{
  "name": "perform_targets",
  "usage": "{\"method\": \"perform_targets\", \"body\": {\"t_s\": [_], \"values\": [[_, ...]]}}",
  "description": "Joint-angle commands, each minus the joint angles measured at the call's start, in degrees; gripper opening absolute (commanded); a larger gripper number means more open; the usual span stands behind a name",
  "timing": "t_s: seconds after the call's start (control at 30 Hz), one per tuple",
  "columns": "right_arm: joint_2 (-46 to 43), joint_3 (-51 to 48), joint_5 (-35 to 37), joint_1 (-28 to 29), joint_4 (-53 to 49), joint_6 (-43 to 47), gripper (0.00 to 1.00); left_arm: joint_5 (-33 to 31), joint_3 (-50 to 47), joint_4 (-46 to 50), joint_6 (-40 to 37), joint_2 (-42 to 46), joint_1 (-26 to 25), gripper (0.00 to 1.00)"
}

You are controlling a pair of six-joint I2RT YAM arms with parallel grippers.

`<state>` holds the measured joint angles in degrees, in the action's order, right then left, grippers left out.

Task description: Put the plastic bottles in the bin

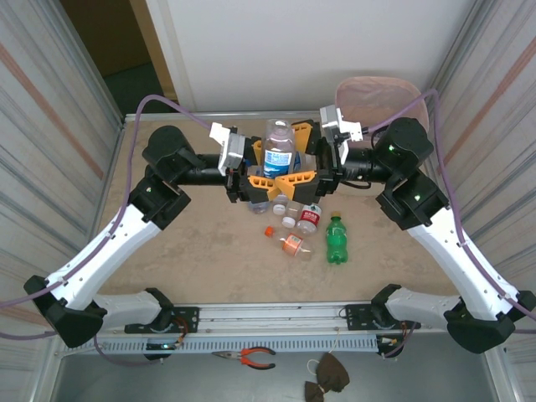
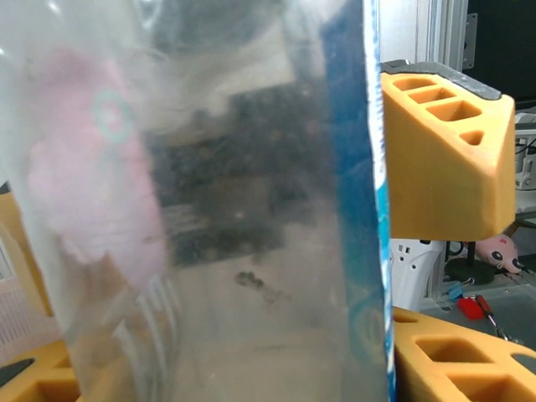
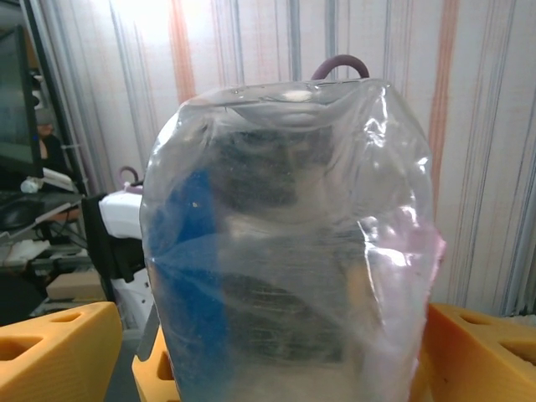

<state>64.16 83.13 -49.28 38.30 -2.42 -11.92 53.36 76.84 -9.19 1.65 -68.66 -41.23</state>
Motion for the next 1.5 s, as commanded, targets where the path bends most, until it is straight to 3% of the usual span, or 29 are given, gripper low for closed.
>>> {"method": "perform_targets", "body": {"t_s": [0.0,0.5,1.0,1.27,1.47], "values": [[0.09,0.42,0.39,0.7,0.08,1.72,0.86,-0.41,1.89,-0.3,-1.03,1.07,-0.43,0.56],[0.62,0.99,0.42,1.6,0.21,1.73,0.6,-0.54,1.68,-0.21,-1.38,1.31,-0.48,0.56],[0.68,1.45,0.46,1.6,0.31,2.16,0.45,-0.72,1.91,-0.21,-1.31,1.28,-0.5,0.58],[-0.07,1.58,3.27,1.45,-0.29,3.33,0.45,-2.85,1.35,0.51,-1.77,2.55,-0.51,0.75],[-0.62,2.11,7.2,-0.07,-1.82,4.34,0.45,-7.81,-0.26,4.24,-4.48,5.63,-0.46,0.84]]}}
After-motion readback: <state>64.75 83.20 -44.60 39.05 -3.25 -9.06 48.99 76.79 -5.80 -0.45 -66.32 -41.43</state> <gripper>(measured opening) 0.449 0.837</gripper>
